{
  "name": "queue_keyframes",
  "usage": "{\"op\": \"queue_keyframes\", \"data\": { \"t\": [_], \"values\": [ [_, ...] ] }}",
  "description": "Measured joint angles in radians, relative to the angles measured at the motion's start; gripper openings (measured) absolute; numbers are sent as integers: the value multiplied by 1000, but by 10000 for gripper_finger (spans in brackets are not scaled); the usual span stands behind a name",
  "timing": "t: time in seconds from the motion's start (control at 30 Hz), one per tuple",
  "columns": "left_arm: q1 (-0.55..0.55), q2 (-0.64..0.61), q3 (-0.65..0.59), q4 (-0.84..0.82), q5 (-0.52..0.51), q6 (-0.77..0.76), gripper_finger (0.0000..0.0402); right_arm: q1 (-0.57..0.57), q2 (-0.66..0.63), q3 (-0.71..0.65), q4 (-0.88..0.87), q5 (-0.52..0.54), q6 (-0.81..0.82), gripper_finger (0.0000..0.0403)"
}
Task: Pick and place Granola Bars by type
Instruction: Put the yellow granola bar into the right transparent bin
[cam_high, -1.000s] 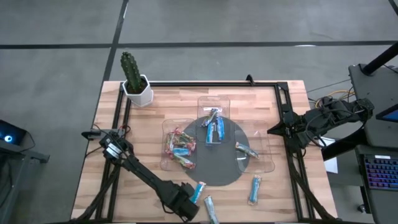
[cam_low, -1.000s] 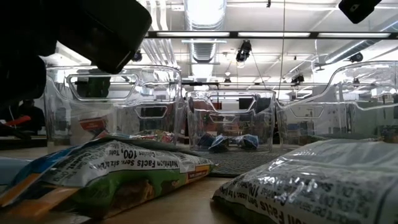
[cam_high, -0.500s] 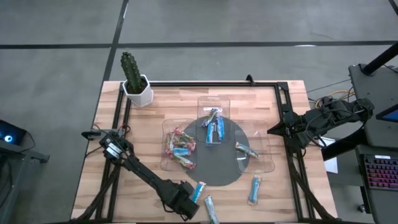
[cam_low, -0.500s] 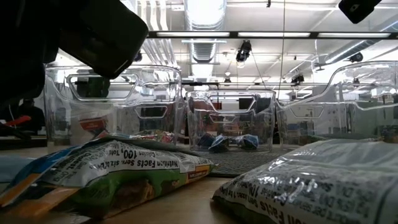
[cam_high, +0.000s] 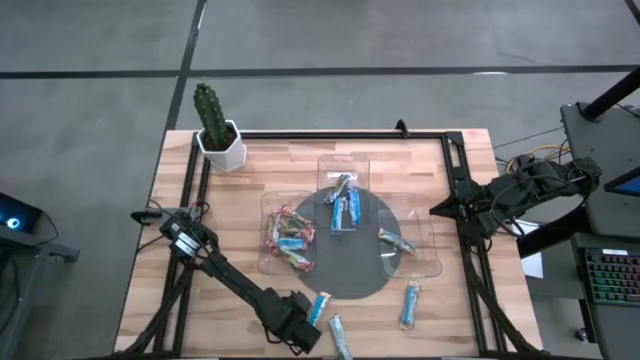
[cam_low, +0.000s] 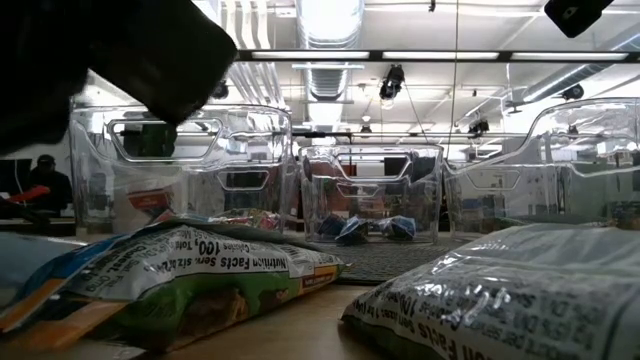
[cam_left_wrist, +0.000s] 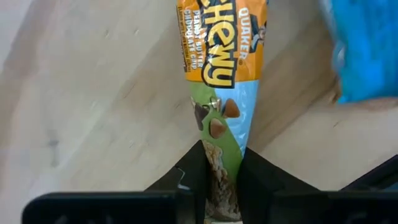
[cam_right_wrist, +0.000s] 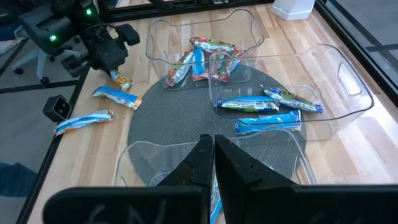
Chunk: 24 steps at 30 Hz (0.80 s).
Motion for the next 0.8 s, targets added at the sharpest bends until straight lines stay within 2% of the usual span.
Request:
{"op": "queue_keyframes", "data": {
  "t": [0.27,0.47,0.6,0.8],
  "values": [
    [3,-36,88,-93,-8,2,46,0,0,0,0,0,-1,8],
    [17,-135,126,-169,-65,-18,46,0,0,0,0,0,-4,8],
    [32,-226,148,-228,-194,-39,46,0,0,0,0,1,-3,8],
    [61,-383,152,-307,-456,-82,46,0,0,0,0,1,-3,8]
  ]
}}
